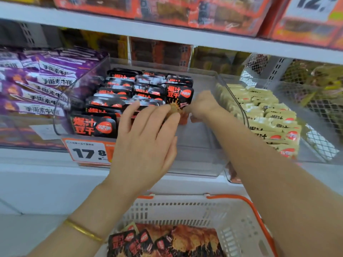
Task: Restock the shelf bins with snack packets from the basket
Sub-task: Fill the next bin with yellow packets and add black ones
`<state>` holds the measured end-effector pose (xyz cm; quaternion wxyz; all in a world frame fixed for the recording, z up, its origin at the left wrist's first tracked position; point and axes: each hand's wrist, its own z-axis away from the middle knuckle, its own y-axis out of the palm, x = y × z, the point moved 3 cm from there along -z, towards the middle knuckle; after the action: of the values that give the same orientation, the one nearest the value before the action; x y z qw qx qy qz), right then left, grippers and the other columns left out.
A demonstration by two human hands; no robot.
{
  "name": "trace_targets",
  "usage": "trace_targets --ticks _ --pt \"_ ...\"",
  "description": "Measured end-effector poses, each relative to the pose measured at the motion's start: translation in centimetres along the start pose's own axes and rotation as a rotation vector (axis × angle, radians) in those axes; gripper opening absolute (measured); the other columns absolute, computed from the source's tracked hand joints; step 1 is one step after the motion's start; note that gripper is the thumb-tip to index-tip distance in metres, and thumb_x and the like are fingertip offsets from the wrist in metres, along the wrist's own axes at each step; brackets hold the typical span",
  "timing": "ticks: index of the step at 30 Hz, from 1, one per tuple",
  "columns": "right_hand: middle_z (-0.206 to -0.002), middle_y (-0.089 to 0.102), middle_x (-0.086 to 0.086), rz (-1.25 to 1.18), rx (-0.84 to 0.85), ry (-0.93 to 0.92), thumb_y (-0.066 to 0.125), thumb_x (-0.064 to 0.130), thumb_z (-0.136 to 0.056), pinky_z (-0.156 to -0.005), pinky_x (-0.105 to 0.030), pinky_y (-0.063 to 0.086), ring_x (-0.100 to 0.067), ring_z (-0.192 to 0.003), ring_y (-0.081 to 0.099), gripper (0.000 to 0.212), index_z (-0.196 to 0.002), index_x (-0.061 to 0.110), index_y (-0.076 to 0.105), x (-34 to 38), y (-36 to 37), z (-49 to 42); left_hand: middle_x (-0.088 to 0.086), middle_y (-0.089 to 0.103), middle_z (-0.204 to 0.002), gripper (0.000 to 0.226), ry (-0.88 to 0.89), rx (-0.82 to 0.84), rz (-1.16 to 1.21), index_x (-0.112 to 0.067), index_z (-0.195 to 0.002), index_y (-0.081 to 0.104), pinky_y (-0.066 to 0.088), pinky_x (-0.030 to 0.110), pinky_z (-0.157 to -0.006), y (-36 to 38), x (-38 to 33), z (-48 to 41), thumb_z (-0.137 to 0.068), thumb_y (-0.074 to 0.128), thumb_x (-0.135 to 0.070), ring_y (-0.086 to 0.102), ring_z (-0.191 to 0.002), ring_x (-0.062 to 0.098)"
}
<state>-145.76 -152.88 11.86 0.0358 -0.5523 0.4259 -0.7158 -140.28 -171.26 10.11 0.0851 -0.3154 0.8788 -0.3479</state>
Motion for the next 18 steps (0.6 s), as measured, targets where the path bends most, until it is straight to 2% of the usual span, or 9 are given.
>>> trace_targets --ticks 2,4,7,10,12,14,15,16,18 --pt "-0.085 0.061 -0.017 -0.006 -0.021 -0.168 0.063 0.005 -0.085 -0.082 -0.046 0.055 -0.035 -0.091 0.067 0.028 -0.069 0.015 0.042 1.0 -2.3 4.3 0.01 0.063 -0.117 0.03 0.049 -0.1 0.041 -0.007 -0.109 0.065 0.035 0.046 -0.095 -1.3 -1.5 1.0 -0.085 0.048 -0.015 0.056 -0.103 0.031" --pt "-0.074 0.063 -0.017 -0.135 0.05 -0.327 0.062 0.005 -0.087 -0.069 -0.045 0.058 -0.033 -0.073 0.069 0.021 -0.076 0.014 0.047 1.1 -4.3 9.8 0.009 0.065 -0.108 0.027 0.075 -0.08 0.094 -0.008 -0.1 0.067 0.034 0.042 -0.085 -1.8 -3.0 2.4 -0.083 0.047 -0.014 0.055 -0.096 0.03" --pt "-0.072 0.065 -0.022 -0.16 0.337 -0.249 0.059 0.0 -0.088 -0.061 -0.041 0.057 -0.033 -0.064 0.068 0.014 -0.077 0.008 0.055 -3.7 -3.1 14.8 0.006 0.065 -0.097 0.024 0.071 0.237 0.152 -0.01 -0.09 0.066 0.03 0.038 -0.074 0.3 -4.5 5.8 -0.079 0.046 -0.018 0.056 -0.085 0.03" --pt "-0.077 0.066 -0.021 0.192 0.665 -0.012 0.055 0.0 -0.089 -0.066 -0.043 0.056 -0.036 -0.071 0.069 0.013 -0.078 0.008 0.057 -12.2 3.0 15.0 0.002 0.063 -0.086 0.029 0.038 0.563 0.117 -0.014 -0.081 0.067 0.038 0.037 -0.07 3.5 -5.1 10.0 -0.075 0.04 -0.023 0.059 -0.08 0.028" --pt "-0.08 0.066 -0.011 0.494 0.791 0.021 0.057 0.009 -0.087 -0.06 -0.035 0.054 -0.028 -0.07 0.067 0.005 -0.082 0.01 0.055 -19.3 8.1 14.2 0.0 0.064 -0.08 0.032 0.046 0.714 0.076 -0.017 -0.077 0.067 0.047 0.035 -0.065 4.9 -5.5 11.9 -0.073 0.037 -0.026 0.061 -0.077 0.025" --pt "-0.076 0.056 -0.004 0.672 0.834 -0.017 0.058 0.013 -0.086 -0.056 -0.029 0.044 -0.02 -0.072 0.057 0.007 -0.084 0.009 0.053 -25.7 12.9 14.4 -0.002 0.065 -0.078 0.035 0.04 0.799 0.062 -0.019 -0.073 0.068 0.051 0.035 -0.064 5.9 -5.4 12.6 -0.074 0.034 -0.028 0.064 -0.078 0.023" --pt "-0.085 0.058 -0.005 0.699 0.838 -0.045 0.06 0.015 -0.086 -0.063 -0.03 0.047 -0.021 -0.081 0.057 0.013 -0.096 0.008 0.055 -28.3 15.0 14.8 -0.001 0.066 -0.078 0.036 0.033 0.832 0.07 -0.019 -0.072 0.069 0.052 0.036 -0.065 6.3 -5.4 13.0 -0.074 0.034 -0.028 0.065 -0.08 0.024" --pt "-0.105 0.06 -0.009 0.723 0.831 -0.085 0.062 0.019 -0.086 -0.076 -0.033 0.05 -0.024 -0.097 0.058 0.033 -0.116 0.007 0.053 -30.5 16.8 15.1 -0.001 0.066 -0.077 0.034 0.02 0.865 0.075 -0.019 -0.071 0.069 0.052 0.038 -0.066 6.8 -5.4 13.3 -0.075 0.036 -0.027 0.066 -0.081 0.025" --pt "-0.144 0.038 -0.013 0.796 0.802 -0.196 0.064 0.025 -0.087 -0.098 -0.045 0.045 -0.032 -0.128 0.042 0.068 -0.143 0.009 0.031 -32.8 19.5 15.8 0.001 0.067 -0.08 0.019 -0.008 0.909 0.076 -0.018 -0.074 0.069 0.051 0.041 -0.067 7.3 -5.2 13.7 -0.076 0.05 -0.022 0.066 -0.086 0.028"
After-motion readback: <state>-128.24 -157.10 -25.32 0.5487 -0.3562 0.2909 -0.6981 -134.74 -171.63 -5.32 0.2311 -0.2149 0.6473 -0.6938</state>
